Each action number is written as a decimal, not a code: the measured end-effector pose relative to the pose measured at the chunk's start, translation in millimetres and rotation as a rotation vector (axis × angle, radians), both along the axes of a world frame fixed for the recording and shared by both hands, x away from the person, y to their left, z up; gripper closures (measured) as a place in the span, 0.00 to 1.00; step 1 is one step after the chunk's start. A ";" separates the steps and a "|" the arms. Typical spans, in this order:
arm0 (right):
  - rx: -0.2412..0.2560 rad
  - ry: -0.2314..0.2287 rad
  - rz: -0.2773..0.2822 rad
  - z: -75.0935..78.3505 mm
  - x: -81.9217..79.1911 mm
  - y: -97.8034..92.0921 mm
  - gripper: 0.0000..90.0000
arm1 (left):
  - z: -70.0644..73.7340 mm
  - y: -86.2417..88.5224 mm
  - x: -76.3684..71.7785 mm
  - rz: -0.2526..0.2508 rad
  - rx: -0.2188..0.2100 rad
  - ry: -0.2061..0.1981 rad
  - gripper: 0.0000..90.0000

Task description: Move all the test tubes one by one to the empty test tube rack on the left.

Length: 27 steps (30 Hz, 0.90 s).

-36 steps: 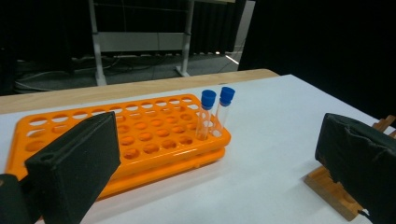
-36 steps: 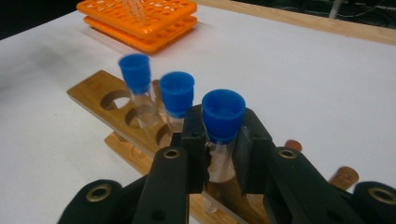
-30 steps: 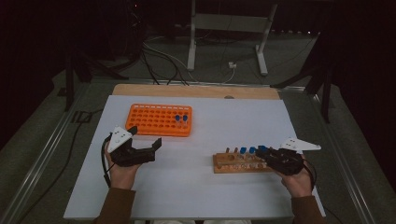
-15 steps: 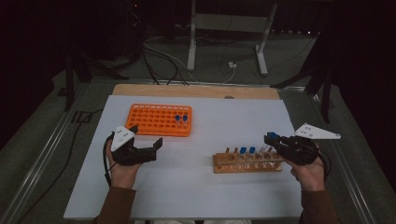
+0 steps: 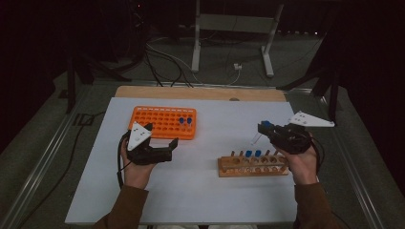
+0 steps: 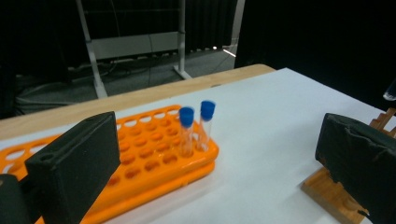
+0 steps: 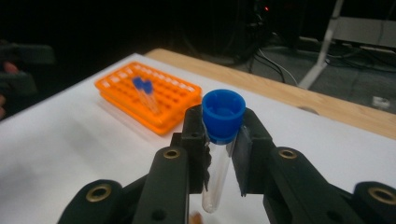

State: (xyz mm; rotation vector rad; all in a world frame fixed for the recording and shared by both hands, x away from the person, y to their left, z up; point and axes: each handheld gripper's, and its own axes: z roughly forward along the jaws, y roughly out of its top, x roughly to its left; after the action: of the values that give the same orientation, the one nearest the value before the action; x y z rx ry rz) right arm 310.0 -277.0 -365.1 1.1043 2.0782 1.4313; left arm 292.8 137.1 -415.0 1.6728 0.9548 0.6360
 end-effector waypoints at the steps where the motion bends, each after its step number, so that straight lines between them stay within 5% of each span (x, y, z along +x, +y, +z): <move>1: 0.011 -0.005 0.003 1.0 0.0 3.8 0.85 | 0.9 -3.4 0.1 -0.006 -0.002 -0.003 0.01; 27: -0.020 0.009 0.174 -1.4 5.0 93.7 0.85 | 1.5 -83.0 6.8 -0.223 0.045 0.032 0.10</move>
State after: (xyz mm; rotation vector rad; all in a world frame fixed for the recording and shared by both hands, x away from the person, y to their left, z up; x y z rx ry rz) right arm 314.9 -183.4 -366.5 0.9426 2.2370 1.4826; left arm 299.6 54.1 -413.5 1.8029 0.7670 0.4858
